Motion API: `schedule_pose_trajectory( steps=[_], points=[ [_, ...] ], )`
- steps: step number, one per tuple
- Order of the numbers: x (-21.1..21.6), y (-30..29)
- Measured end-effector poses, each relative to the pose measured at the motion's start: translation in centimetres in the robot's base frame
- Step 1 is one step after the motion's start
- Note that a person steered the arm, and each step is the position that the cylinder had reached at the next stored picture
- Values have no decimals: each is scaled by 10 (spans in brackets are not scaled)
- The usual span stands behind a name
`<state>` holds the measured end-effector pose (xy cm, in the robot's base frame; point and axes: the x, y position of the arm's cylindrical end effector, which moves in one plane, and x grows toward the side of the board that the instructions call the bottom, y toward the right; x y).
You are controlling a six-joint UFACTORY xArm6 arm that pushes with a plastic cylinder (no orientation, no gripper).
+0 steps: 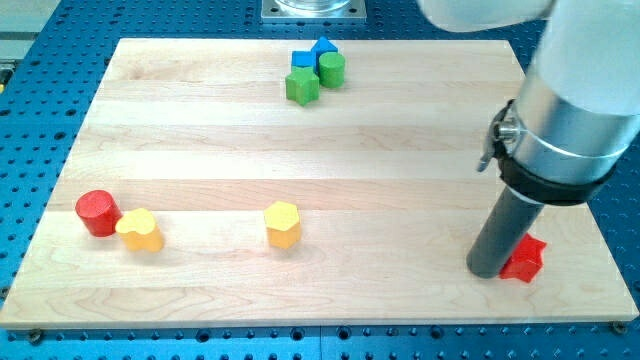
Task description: Place the arm left to the red circle
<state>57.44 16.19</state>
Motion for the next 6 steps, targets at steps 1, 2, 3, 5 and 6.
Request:
schedule_pose_trajectory(
  steps=[1,2,3,5,6],
  points=[
    [26,-99],
    [31,-264],
    [13,-413],
    [-51,-441],
    [-51,-443]
  ],
)
